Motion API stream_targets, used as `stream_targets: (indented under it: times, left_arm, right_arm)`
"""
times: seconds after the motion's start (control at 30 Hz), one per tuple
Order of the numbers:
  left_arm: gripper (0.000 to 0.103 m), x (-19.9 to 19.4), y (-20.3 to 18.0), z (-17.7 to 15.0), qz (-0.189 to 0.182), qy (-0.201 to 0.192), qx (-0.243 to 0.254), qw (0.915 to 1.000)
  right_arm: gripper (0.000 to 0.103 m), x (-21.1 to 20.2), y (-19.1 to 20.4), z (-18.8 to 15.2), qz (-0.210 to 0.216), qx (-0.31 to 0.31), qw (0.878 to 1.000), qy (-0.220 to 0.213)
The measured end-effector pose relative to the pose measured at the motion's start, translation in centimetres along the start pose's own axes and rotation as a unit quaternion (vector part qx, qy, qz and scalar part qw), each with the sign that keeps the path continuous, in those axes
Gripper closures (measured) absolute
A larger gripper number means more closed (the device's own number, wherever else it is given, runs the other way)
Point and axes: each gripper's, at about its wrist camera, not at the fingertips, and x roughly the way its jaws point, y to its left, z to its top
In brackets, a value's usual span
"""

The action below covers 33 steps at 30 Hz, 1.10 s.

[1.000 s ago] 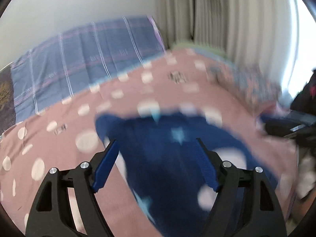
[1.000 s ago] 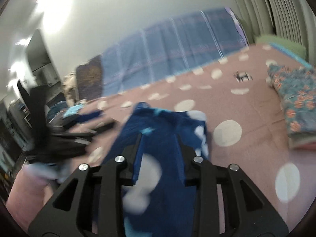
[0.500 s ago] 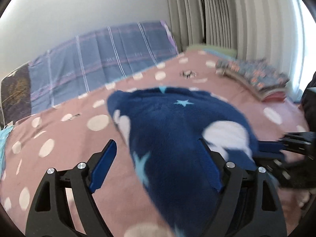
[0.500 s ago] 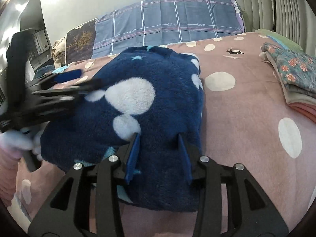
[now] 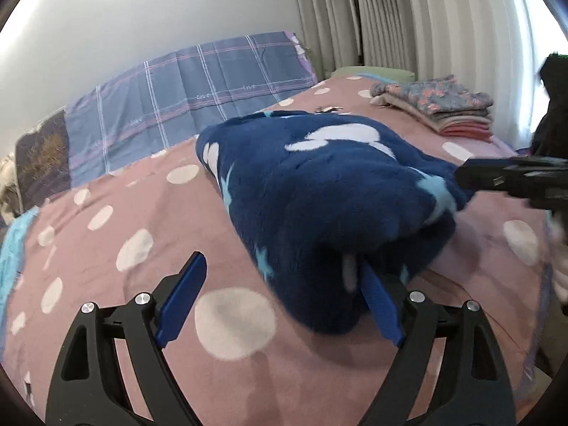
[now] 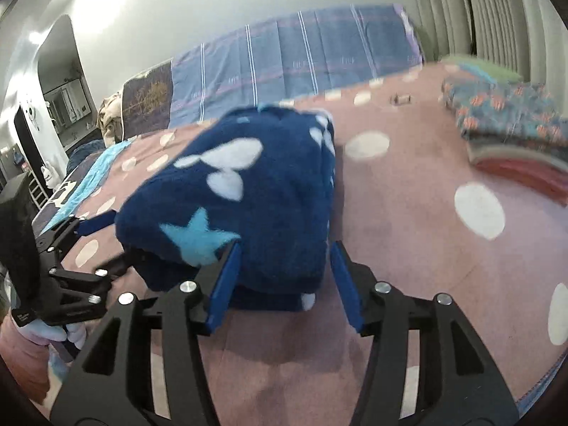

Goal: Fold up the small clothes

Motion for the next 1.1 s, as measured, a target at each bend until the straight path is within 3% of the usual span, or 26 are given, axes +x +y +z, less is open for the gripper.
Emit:
stream_targets:
  times: [0.1,0.13,0.2,0.27,0.4,0.5,0.57,0.7,0.77,0.83,0.93,1.0,1.03,1.1]
  left_arm:
    - [0.017,1.1,-1.1,0.6,0.024,0.001,0.011,0.9996]
    - [0.017,1.4,-1.5,0.6,0.032,0.004,0.017,0.9993]
    - [0.017,2.2,-2.0,0.4,0.049,0.014,0.032,0.9982]
    - [0.016,2.8,-1.5,-0.7,0.095,0.036,0.055,0.9933]
    - [0.016,2.3,1.0,-2.0,0.093,0.057,0.048,0.9929]
    - [0.016,2.3,0.0,-1.7,0.112,0.050,0.072,0.9898]
    - [0.016,1.9,-0.7,-1.9,0.123,0.043,0.087,0.9876]
    - [0.018,0.0,0.3,-1.5,0.067,0.055,0.048,0.9951]
    - [0.027,-1.8,1.2,-1.2,0.019,0.050,0.018,0.9984]
    - [0.033,-4.0,2.8,0.0,-0.041,0.029,-0.022,0.9985]
    - [0.038,-5.9,4.5,3.7,-0.072,-0.041,-0.053,0.9952]
    - [0.038,-4.7,4.4,5.8,-0.080,-0.062,-0.053,0.9935]
    - [0.038,-3.3,4.4,6.5,-0.083,-0.054,-0.058,0.9934]
    - [0.040,1.8,4.0,6.4,-0.089,0.002,-0.058,0.9944]
  right_arm:
    - [0.049,-0.8,1.2,0.5,0.074,0.003,0.996,-0.040]
    - [0.049,-0.5,1.6,0.7,0.077,-0.003,0.996,-0.039]
    - [0.051,1.8,2.2,0.7,0.048,-0.016,0.999,-0.011]
    - [0.055,5.8,1.0,-0.2,0.004,-0.003,0.998,0.056]
    - [0.058,6.2,1.0,-0.9,-0.013,-0.024,0.998,0.052]
    - [0.057,6.6,2.1,-1.2,-0.038,-0.064,0.996,0.044]
    - [0.057,6.5,1.5,-1.2,-0.025,-0.050,0.998,0.043]
    - [0.057,5.3,0.9,-1.0,0.003,-0.041,0.998,0.046]
    - [0.057,3.8,0.9,-0.6,0.013,-0.038,0.998,0.044]
    - [0.057,2.1,0.8,0.5,0.028,-0.027,0.999,0.023]
    - [0.056,1.0,0.9,2.9,0.061,-0.010,0.998,-0.006]
    - [0.056,1.2,1.4,4.2,0.069,-0.006,0.997,-0.019]
    - [0.056,1.9,1.7,4.8,0.063,-0.006,0.998,-0.022]
    - [0.059,4.4,1.4,4.8,0.055,0.007,0.998,0.016]
